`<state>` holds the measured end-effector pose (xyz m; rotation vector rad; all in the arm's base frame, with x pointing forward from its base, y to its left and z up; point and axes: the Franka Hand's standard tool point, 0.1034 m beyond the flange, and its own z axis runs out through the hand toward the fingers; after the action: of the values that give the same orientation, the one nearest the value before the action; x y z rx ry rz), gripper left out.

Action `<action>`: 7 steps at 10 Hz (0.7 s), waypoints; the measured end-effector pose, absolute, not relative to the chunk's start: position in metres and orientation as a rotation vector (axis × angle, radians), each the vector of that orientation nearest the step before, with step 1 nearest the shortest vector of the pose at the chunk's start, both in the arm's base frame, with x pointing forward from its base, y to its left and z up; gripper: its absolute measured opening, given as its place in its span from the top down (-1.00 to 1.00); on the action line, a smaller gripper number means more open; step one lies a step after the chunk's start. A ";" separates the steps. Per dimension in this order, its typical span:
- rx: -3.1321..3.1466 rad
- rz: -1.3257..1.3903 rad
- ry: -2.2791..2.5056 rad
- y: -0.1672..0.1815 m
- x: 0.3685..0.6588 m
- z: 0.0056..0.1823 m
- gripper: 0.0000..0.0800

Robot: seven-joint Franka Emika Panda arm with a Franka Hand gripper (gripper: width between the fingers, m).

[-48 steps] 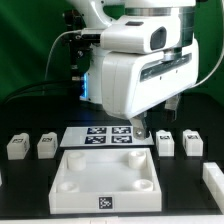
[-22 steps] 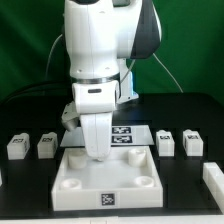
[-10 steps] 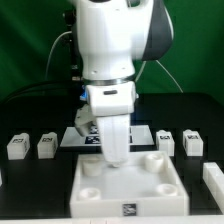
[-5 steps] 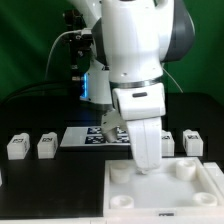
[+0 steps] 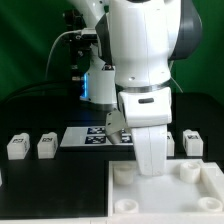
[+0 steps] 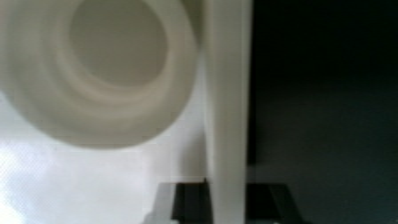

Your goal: Assemble one leg

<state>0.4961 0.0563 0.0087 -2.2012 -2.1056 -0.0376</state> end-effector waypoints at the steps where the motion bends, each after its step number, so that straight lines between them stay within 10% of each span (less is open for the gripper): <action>1: -2.202 -0.037 -2.104 0.056 0.496 0.008 0.85; 3: -2.203 -0.036 -2.103 0.056 0.496 0.008 0.01; 7: -2.204 -0.036 -2.101 0.055 0.496 0.008 -0.59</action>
Offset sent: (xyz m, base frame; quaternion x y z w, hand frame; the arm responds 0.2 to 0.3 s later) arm 0.0000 0.0000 0.0000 0.0000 0.0000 0.0000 1.0000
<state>0.4955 0.0549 0.0077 -2.2036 -2.1008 -0.0357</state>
